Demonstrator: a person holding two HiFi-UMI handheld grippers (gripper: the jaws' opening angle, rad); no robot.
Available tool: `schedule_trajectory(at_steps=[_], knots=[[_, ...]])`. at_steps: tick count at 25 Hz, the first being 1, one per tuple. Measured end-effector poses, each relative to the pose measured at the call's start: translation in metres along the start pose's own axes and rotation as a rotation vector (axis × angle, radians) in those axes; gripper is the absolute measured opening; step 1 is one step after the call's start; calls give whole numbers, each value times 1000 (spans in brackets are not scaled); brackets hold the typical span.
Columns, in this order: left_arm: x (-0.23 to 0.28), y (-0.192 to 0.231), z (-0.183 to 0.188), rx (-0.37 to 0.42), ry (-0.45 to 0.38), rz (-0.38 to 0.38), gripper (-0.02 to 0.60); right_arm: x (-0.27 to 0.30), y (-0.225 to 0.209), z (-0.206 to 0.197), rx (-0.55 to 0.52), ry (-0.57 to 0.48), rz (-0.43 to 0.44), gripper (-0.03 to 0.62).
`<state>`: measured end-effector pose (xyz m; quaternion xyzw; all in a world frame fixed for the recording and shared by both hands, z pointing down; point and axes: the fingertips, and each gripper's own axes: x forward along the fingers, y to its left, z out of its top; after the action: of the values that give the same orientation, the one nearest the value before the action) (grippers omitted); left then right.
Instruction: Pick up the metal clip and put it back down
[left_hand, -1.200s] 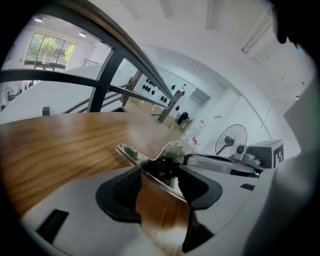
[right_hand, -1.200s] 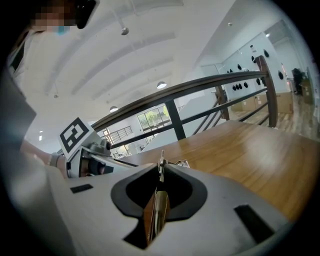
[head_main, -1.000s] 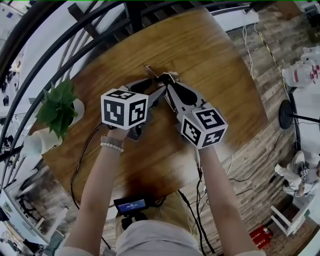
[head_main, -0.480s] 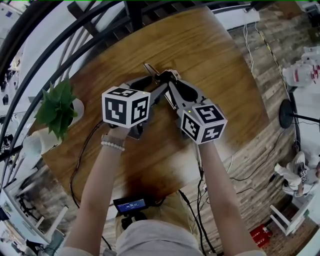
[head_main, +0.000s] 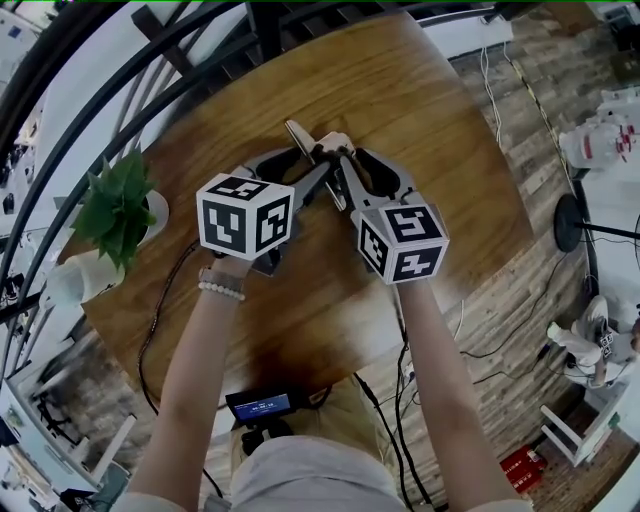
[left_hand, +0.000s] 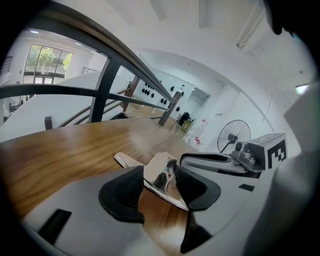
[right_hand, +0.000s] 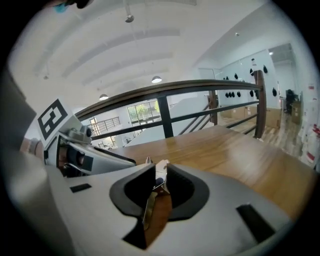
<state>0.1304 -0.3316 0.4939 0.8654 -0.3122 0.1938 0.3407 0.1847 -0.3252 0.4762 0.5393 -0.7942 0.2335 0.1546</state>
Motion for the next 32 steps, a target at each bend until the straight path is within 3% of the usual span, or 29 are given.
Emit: schedule_trajectory(at_steps=[1,2,11,18,25,32], knots=[[-4,-2,2,10,-10,5,192,-4,3,2,-14,-3,0,18],[-8,-4,4,20,-22,11,166,-9,6,3,-25,-7,3,3],[-66,-27,25,144,-157,49,22,-54,39,19,-54,-69,-16,2],[-119,-54,27,232,-224,54,11,-105,66,33,-11,-156,-60,2],[-178,-88,5,315,-294,68,11,-158,112,25,-77,-216,-33,2],[-239,-107,-8,369,-350,68,11,-204,141,20,-8,-274,-53,2]])
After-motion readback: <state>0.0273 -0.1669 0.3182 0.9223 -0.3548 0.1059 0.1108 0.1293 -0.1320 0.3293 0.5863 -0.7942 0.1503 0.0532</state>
